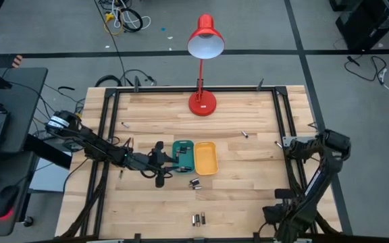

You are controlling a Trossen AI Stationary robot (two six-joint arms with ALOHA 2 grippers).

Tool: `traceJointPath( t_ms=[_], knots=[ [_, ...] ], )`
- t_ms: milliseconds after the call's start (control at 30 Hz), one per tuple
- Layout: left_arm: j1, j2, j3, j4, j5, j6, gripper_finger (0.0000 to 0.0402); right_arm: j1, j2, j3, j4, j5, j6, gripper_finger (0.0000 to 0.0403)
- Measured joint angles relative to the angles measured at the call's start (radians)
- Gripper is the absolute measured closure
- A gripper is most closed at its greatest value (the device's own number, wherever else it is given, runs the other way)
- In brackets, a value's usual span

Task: Sort batteries
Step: Put the black battery into the blue bin

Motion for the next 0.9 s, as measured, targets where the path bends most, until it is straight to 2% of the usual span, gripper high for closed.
traceJointPath(
  t_ms=[200, 367, 433, 567, 700, 900],
  knots=[
    [0.000, 0.000, 0.000, 0.150, 0.017, 0.088, 0.0275, -0.051, -0.086, 0.001, -0.013, 0.341, 0.061, 0.0373],
    [-0.011, 0.000, 0.000, 0.233, 0.076, 0.171, 0.0274, -0.177, -0.112, 0.002, -0.003, 0.625, 0.096, 0.0374],
    [-0.015, 0.000, 0.000, 0.257, 0.076, 0.191, 0.0269, -0.244, -0.109, 0.002, 0.023, 0.706, 0.088, 0.0373],
    [-0.019, 0.000, 0.000, 0.278, 0.091, 0.205, 0.0246, -0.384, -0.109, 0.002, 0.173, 0.797, -0.034, 0.0373],
    [-0.018, 0.000, 0.000, 0.289, 0.092, 0.207, 0.0209, -0.496, -0.109, 0.002, 0.447, 0.879, -0.310, 0.0373],
    [-0.001, 0.000, 0.023, 0.295, 0.091, 0.206, 0.0170, -0.638, -0.109, 0.002, 0.830, 0.872, -0.667, 0.0373]
  ],
)
